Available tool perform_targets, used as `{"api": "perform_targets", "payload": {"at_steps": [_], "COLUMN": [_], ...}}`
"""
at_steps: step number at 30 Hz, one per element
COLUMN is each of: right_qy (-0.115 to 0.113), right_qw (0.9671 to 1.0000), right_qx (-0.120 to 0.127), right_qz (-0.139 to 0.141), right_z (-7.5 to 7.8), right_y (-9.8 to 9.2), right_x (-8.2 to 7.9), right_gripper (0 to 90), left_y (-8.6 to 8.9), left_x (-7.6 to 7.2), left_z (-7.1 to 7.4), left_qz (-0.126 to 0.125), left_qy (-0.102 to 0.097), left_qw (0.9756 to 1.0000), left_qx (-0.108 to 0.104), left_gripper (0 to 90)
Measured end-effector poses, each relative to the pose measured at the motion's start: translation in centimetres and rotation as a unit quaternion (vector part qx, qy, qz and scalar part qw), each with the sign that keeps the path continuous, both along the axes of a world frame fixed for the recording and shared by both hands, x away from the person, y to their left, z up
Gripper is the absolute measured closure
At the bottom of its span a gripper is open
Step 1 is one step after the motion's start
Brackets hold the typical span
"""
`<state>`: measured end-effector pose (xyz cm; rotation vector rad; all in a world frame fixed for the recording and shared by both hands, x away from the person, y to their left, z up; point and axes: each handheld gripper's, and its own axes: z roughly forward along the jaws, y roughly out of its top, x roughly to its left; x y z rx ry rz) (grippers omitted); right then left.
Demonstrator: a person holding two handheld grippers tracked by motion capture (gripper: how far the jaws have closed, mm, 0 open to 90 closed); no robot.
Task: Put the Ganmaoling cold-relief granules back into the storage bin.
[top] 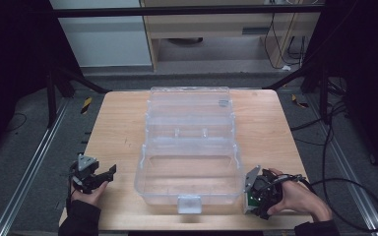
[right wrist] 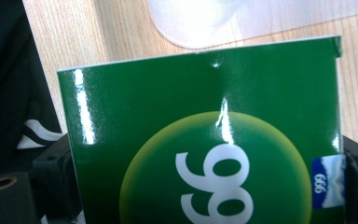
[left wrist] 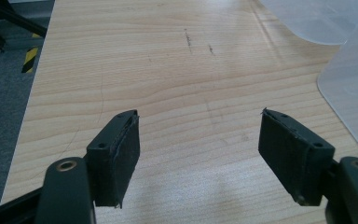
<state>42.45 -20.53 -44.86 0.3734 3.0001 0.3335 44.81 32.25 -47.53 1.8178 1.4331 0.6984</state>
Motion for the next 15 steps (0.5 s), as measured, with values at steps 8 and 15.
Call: {"api": "perform_targets", "payload": {"at_steps": [8, 15], "right_qy": [0.008, 0.01], "right_qw": [0.9999, 0.9997], "right_qx": [0.006, 0.015], "right_qz": [-0.008, -0.016], "right_z": [0.4, 1.0], "right_y": [-0.4, -0.8], "right_x": [0.0, -0.3], "right_gripper": [15.1, 15.8], "left_y": [0.0, 0.0], "left_x": [0.0, 0.0], "left_z": [0.0, 0.0], "left_qz": [0.0, 0.0], "left_qy": [0.0, 0.0], "left_qw": [1.0, 1.0], "left_qx": [0.001, 0.0], "left_gripper": [28.6, 28.6]}}
